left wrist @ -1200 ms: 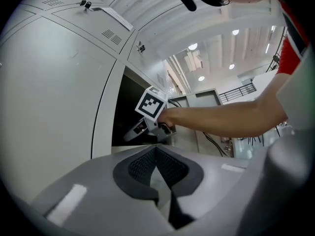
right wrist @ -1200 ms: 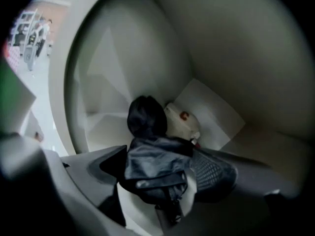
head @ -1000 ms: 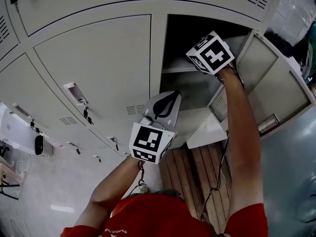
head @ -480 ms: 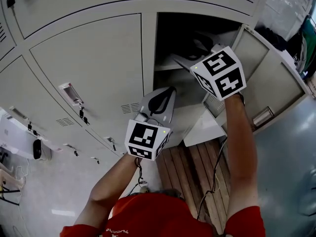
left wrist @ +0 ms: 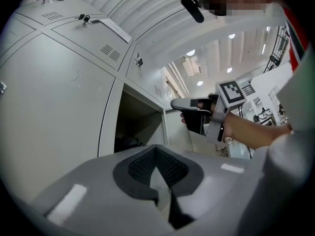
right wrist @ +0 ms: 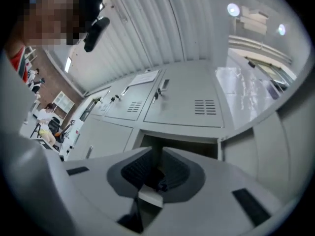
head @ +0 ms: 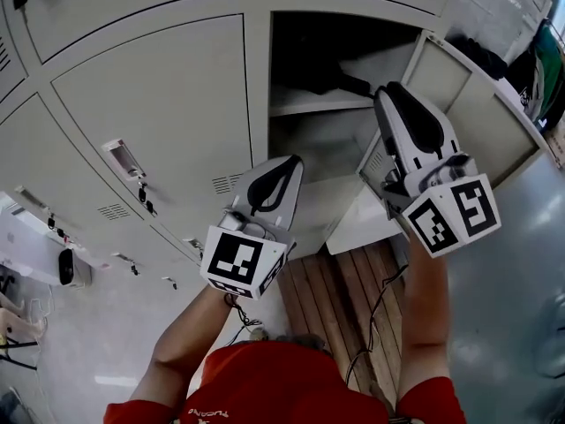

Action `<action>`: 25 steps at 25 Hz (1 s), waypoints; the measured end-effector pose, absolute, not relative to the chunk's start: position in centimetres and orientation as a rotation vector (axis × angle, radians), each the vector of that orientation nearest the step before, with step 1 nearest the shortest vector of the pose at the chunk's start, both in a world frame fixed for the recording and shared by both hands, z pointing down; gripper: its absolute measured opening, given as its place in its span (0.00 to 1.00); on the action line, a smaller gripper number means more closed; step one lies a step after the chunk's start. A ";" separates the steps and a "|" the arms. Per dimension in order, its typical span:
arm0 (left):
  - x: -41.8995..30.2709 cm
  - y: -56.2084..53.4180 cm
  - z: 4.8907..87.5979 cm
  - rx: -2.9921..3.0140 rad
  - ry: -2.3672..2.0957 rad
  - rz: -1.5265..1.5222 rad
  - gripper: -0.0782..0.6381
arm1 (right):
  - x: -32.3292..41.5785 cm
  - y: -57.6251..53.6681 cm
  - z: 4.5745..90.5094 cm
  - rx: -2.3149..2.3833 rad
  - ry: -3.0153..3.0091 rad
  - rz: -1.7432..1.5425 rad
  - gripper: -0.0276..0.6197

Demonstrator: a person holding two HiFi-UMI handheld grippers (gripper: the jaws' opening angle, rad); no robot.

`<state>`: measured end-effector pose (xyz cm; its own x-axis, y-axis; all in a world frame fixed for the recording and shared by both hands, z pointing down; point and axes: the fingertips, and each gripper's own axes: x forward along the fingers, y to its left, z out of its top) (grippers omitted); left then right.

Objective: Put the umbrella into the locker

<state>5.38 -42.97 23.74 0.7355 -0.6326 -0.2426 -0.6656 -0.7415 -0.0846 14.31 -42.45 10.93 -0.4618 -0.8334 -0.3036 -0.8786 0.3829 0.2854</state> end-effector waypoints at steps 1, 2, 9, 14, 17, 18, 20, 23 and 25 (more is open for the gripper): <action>5.2 -42.5 23.6 -2.767 1.038 0.300 0.12 | 14.4 -41.3 11.4 -1.565 2.495 0.621 0.13; 5.0 -41.9 23.6 -2.766 1.028 0.303 0.12 | 14.3 -40.3 12.2 -1.562 2.480 0.614 0.12; 4.1 -37.7 23.3 -2.790 0.941 0.350 0.12 | 11.6 -33.8 18.0 -1.513 2.458 0.509 0.09; 3.6 -34.7 23.4 -2.792 0.899 0.364 0.12 | 10.4 -31.1 20.5 -1.511 2.445 0.415 0.05; 3.3 -33.1 23.5 -2.787 0.877 0.377 0.12 | 10.0 -30.0 21.8 -1.514 2.444 0.358 0.05; 3.2 -32.6 23.7 -2.796 0.873 0.372 0.12 | 9.8 -29.7 22.3 -1.514 2.448 0.344 0.05; 3.0 -31.9 24.7 -2.823 0.886 0.322 0.12 | 9.4 -29.1 23.3 -1.516 2.464 0.320 0.05; 2.7 -31.1 25.8 -2.850 0.904 0.272 0.12 | 8.8 -28.5 24.7 -1.519 2.490 0.277 0.05; 2.5 -30.8 26.3 -2.848 0.913 0.256 0.12 | 8.5 -28.2 25.5 -1.523 2.505 0.250 0.05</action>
<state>2.48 -30.75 26.32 0.8012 -0.5628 -0.2032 -0.5865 -0.8059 -0.0809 8.47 -28.20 25.51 -0.4493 -0.8560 -0.2558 -0.8896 0.4549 0.0405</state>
